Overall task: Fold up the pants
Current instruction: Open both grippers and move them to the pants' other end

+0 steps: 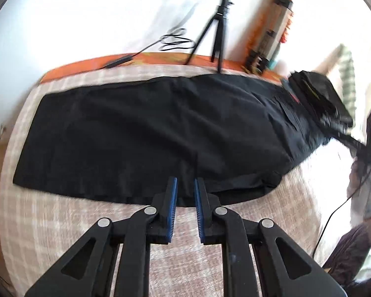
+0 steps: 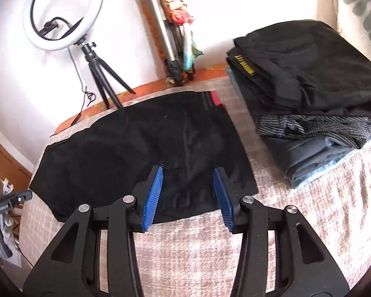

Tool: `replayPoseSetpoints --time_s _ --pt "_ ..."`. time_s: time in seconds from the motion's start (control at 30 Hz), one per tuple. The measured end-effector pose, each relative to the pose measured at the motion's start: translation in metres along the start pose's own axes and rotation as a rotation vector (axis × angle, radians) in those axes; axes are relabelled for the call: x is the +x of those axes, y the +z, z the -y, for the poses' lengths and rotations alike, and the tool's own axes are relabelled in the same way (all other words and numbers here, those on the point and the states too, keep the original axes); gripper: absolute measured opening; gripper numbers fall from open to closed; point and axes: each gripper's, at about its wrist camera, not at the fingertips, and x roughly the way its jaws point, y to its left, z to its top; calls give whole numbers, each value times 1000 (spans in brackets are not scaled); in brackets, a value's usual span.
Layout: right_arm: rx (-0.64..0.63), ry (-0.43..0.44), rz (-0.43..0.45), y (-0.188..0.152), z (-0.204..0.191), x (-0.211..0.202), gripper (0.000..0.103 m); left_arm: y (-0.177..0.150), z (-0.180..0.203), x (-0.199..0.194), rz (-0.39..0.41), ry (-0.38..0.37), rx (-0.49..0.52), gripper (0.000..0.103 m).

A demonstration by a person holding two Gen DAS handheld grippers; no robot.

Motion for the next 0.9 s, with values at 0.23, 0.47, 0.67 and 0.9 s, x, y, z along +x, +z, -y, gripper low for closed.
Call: replayPoseSetpoints --time_s 0.23,0.47,0.67,0.9 --pt "-205 159 -52 3 -84 14 53 -5 -111 -22 54 -4 -349 12" --pt "-456 292 -122 4 -195 49 63 -10 -167 -30 62 98 -458 12" --pt "-589 382 -210 -6 -284 89 63 -19 -207 -29 58 152 -559 12" --pt "-681 448 -303 -23 -365 136 63 -21 -233 -21 79 196 -645 11"
